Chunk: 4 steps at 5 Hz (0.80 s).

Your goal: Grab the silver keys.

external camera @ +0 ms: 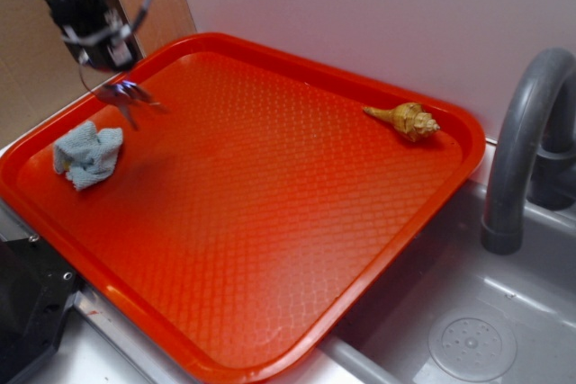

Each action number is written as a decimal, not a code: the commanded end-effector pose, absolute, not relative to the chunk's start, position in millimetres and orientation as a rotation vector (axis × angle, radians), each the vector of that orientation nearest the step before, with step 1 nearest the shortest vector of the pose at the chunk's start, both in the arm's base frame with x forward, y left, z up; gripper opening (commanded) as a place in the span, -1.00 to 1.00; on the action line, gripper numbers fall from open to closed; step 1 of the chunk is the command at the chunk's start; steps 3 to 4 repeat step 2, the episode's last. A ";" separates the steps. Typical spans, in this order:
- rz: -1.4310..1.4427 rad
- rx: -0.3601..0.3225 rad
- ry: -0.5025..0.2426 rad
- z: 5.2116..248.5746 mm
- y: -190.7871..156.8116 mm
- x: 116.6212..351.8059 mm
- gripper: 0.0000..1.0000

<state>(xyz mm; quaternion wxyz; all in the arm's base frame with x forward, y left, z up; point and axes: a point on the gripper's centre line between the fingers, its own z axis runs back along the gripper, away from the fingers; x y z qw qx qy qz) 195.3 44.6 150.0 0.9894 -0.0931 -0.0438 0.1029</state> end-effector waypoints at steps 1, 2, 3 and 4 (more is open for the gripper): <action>0.290 -0.165 -0.104 237.4 46.0 205.6 -1.00; 0.304 -0.150 -0.086 227.1 45.4 208.1 -1.00; 0.304 -0.150 -0.086 227.1 45.4 208.1 -1.00; 0.304 -0.150 -0.086 227.1 45.4 208.1 -1.00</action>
